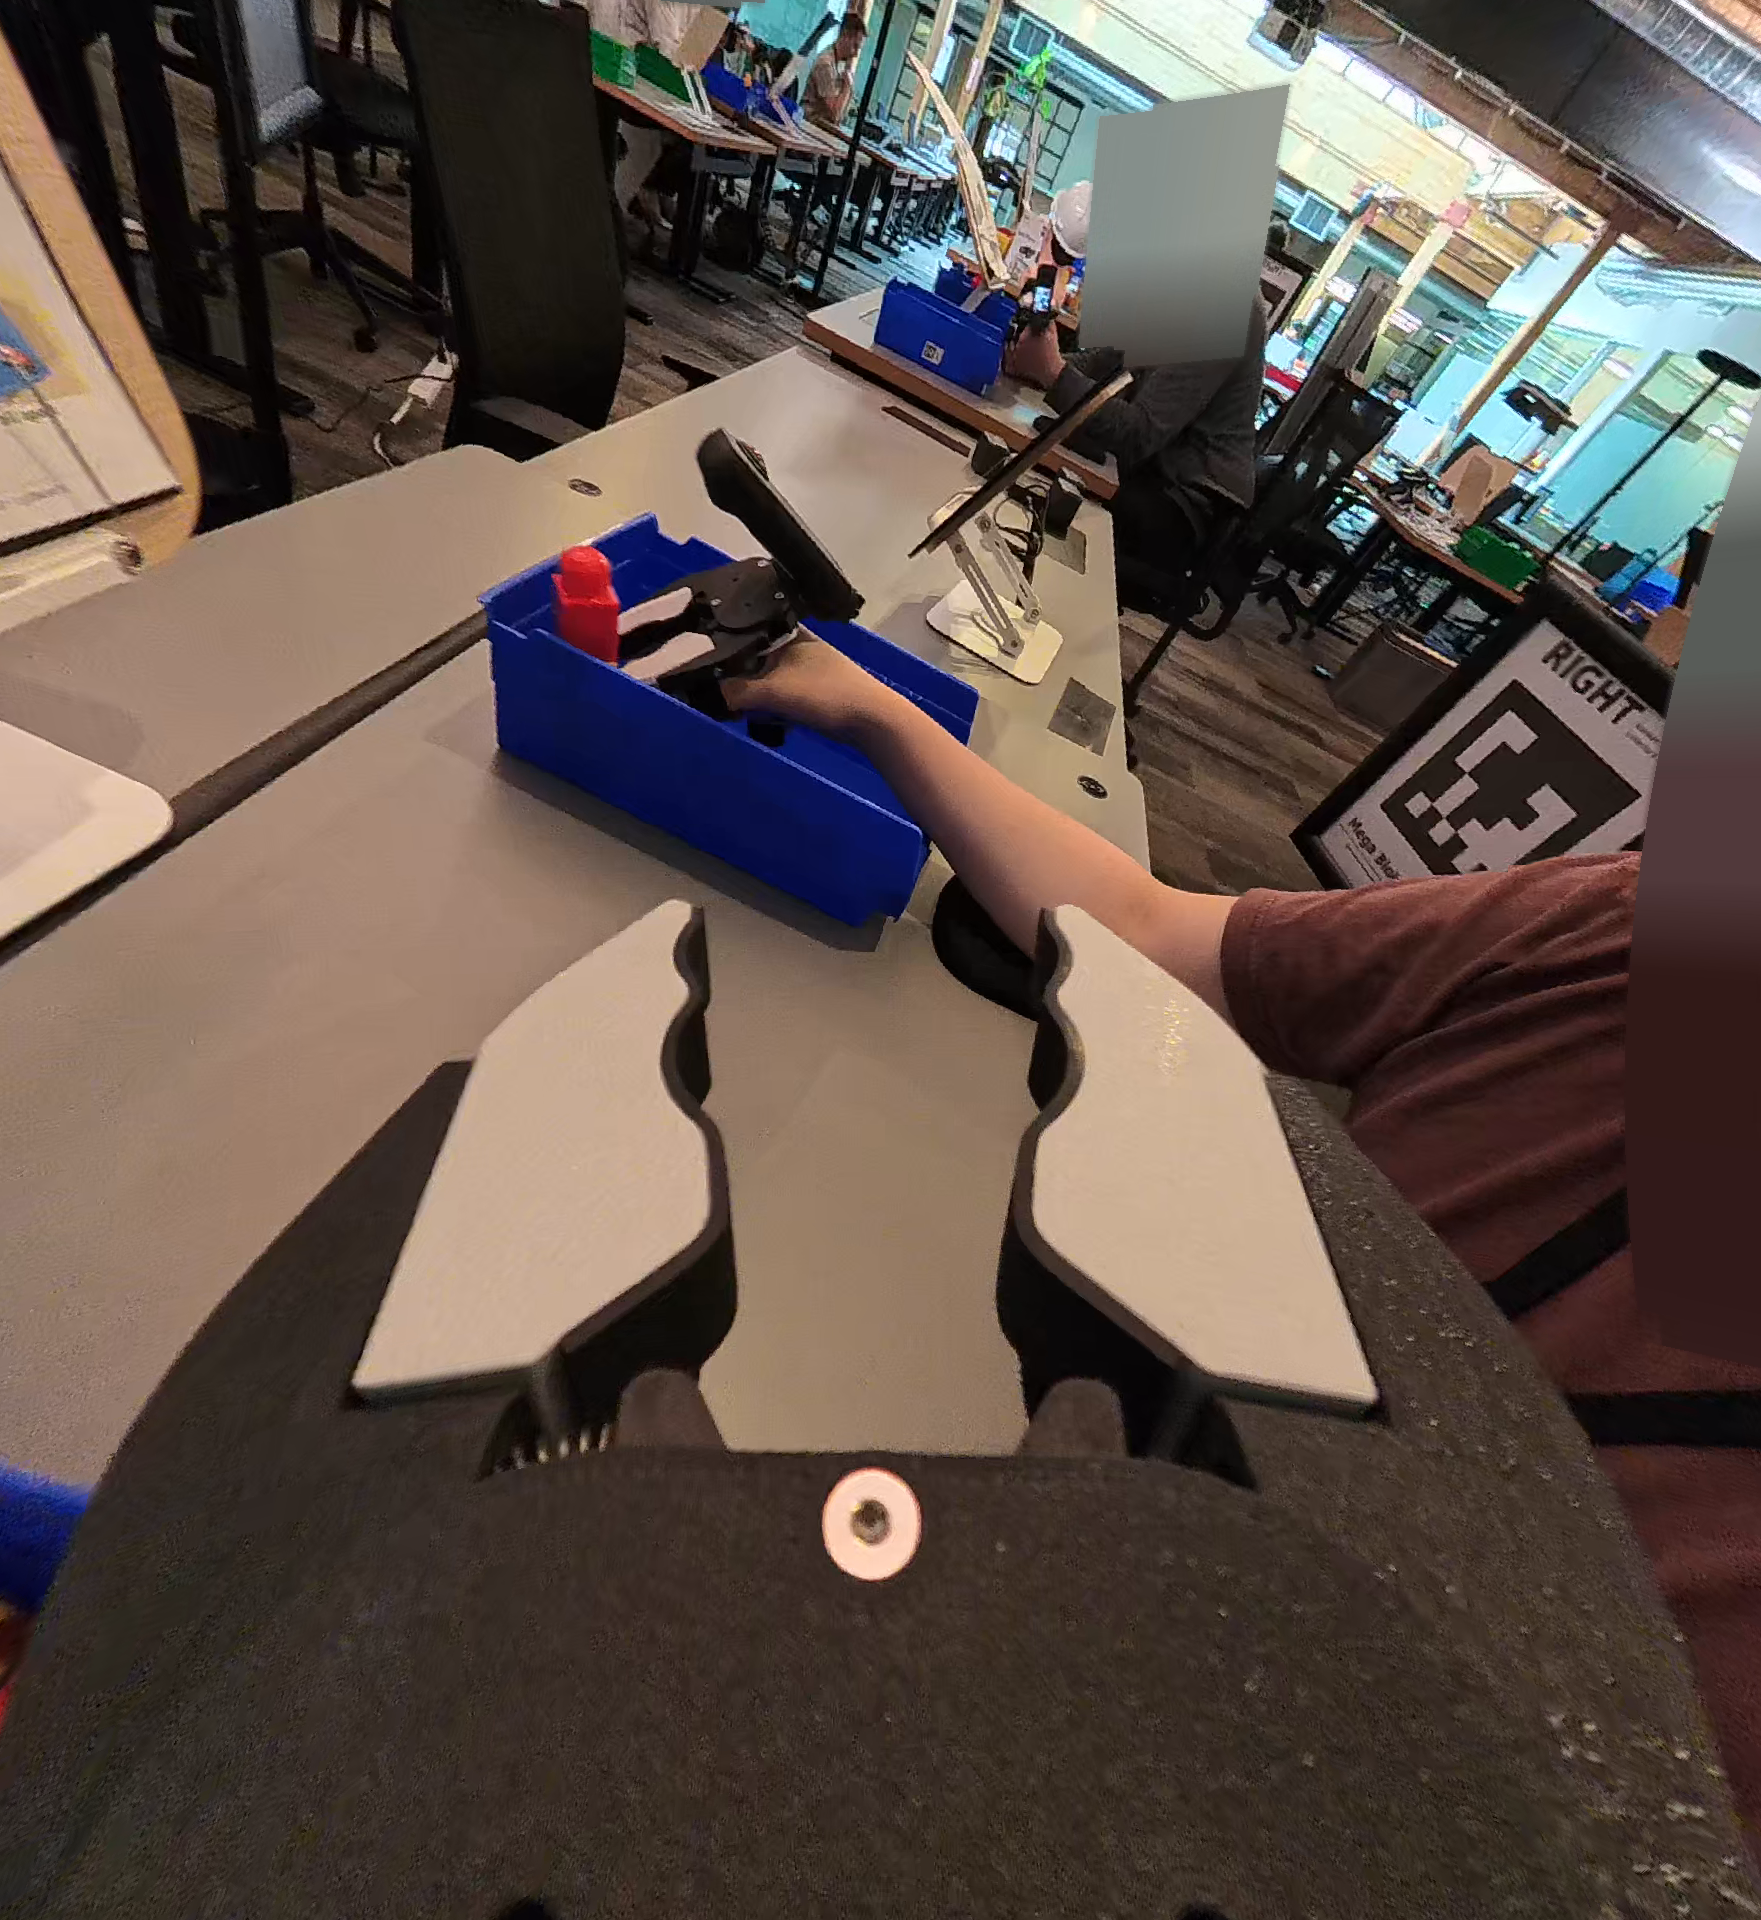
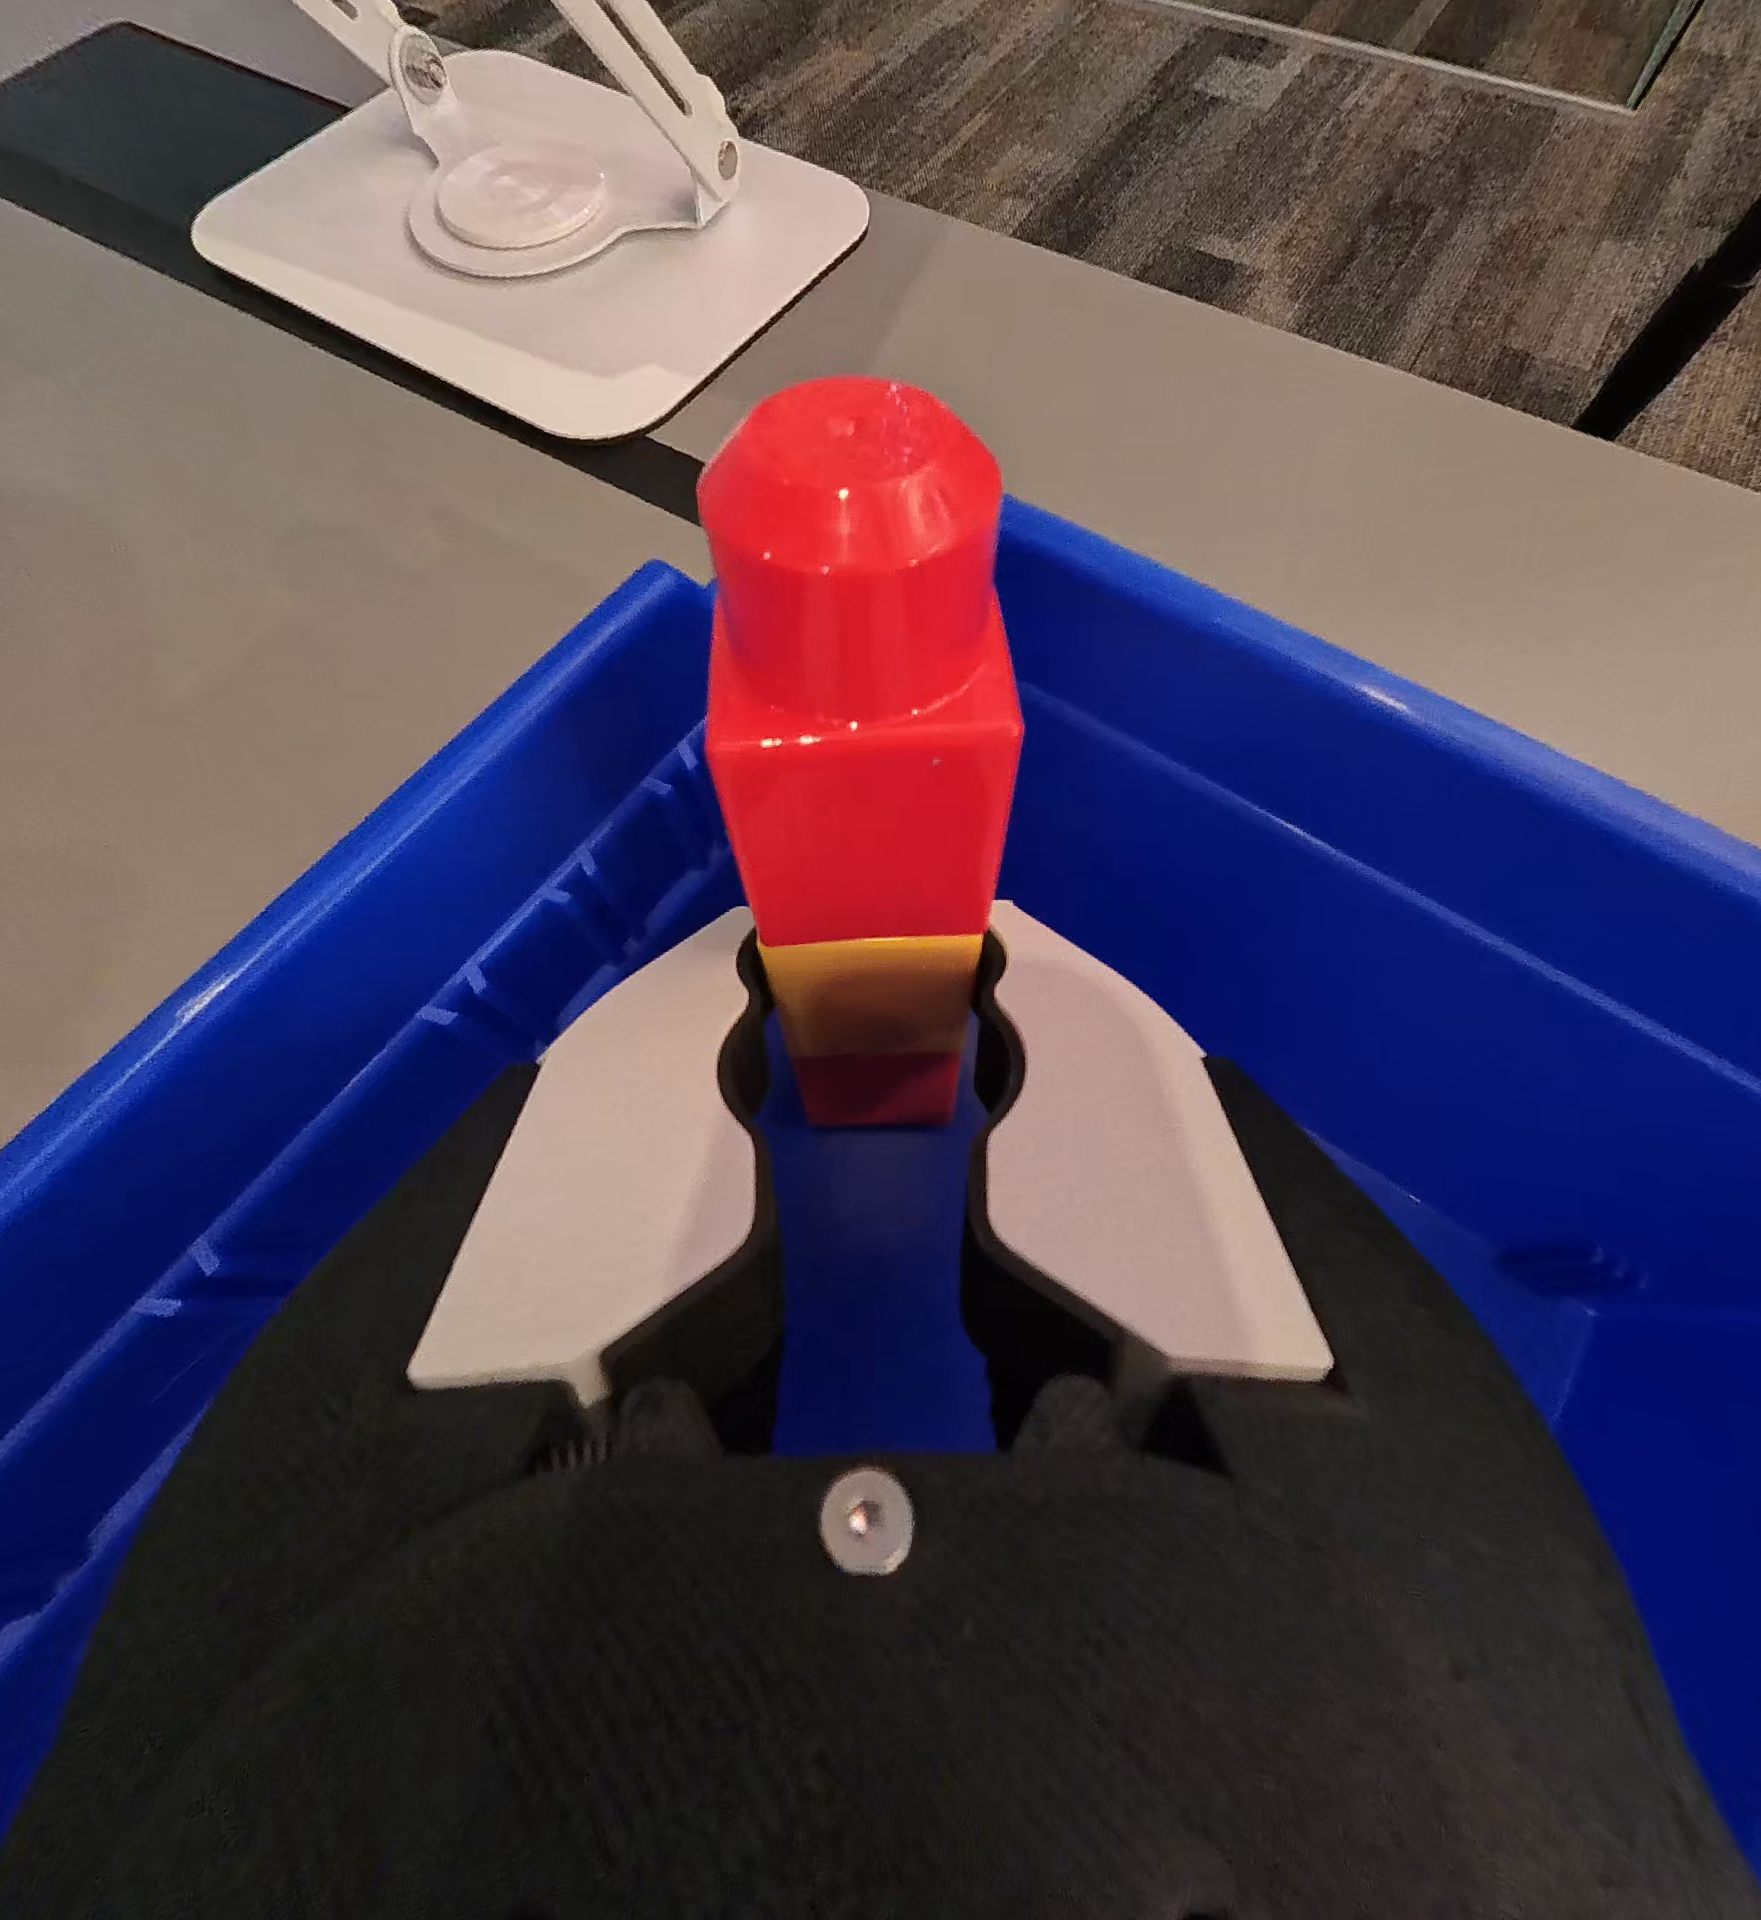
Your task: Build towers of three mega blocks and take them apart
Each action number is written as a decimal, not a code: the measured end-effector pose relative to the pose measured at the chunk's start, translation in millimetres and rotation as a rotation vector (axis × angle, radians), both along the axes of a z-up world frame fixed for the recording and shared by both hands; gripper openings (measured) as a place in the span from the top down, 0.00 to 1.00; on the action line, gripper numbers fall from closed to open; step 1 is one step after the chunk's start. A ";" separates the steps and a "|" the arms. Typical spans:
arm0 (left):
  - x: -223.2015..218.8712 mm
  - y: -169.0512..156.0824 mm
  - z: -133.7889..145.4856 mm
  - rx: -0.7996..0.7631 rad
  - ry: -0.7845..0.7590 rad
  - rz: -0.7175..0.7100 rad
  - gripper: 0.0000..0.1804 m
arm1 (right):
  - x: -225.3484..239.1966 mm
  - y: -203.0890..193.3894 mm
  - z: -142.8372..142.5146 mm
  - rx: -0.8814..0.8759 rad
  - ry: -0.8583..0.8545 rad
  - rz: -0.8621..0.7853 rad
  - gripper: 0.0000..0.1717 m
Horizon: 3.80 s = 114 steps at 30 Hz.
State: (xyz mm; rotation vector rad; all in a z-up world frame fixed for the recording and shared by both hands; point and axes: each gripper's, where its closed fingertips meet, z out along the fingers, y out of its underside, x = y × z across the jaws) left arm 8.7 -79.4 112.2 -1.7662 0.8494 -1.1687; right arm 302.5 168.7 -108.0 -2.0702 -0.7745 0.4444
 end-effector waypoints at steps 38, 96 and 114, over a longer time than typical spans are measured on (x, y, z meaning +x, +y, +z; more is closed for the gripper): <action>-124.6 -7.6 -201.2 -0.261 0.778 -0.113 0.74 | 18.1 -44.7 122.3 0.218 -0.042 0.042 0.58; 32.7 7.7 -48.7 0.036 0.318 0.046 0.84 | -278.1 -235.2 144.7 0.397 0.048 0.702 0.76; -169.7 -16.4 -161.7 -0.581 0.822 0.470 0.84 | -250.6 -203.7 144.9 0.317 0.027 0.632 0.79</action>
